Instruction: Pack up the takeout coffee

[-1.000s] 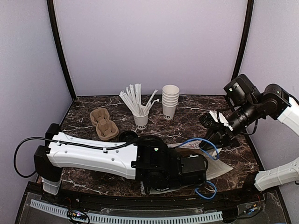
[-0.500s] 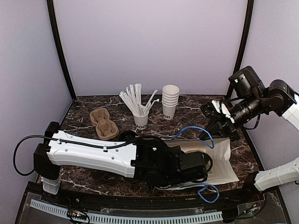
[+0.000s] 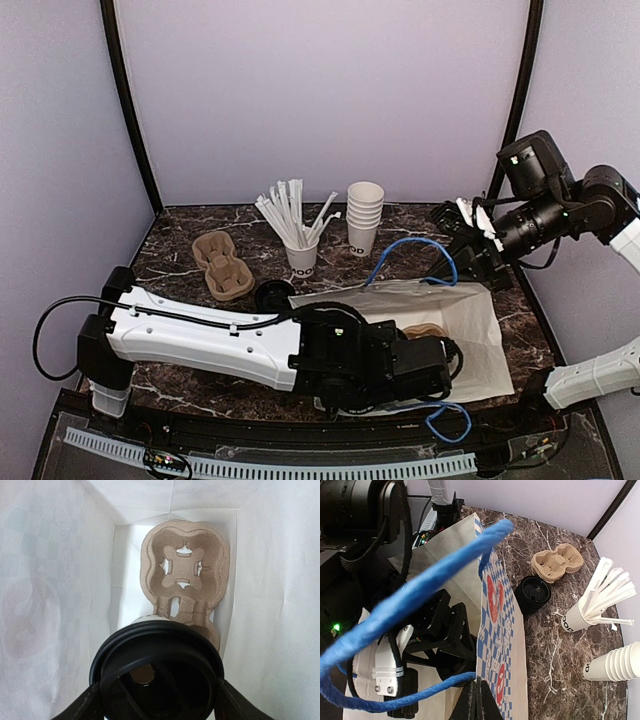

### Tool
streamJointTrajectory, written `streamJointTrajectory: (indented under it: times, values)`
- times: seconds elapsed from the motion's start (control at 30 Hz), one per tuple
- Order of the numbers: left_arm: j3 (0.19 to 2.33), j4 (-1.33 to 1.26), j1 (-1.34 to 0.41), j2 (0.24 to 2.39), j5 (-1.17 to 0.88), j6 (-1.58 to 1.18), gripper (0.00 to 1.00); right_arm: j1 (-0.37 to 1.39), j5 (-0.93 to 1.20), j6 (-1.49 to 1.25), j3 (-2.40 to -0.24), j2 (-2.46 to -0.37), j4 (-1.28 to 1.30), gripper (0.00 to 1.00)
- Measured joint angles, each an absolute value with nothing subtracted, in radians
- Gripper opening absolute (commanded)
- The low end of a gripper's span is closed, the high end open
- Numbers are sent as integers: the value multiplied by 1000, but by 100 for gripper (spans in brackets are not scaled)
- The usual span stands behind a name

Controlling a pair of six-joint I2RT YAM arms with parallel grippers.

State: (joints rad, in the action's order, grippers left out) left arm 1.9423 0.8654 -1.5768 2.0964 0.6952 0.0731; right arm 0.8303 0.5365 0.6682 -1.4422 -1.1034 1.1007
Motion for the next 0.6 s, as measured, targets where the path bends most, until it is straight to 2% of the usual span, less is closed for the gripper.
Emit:
streamJointTrajectory:
  times: [0.33, 0.6]
  values:
    - [1942, 852, -1583, 2096, 692, 68, 10, 810, 657, 693, -1456, -1113, 1151, 0]
    - [1930, 821, -1561, 2090, 663, 67, 13, 811, 656, 694, -1406, -1104, 1126, 0]
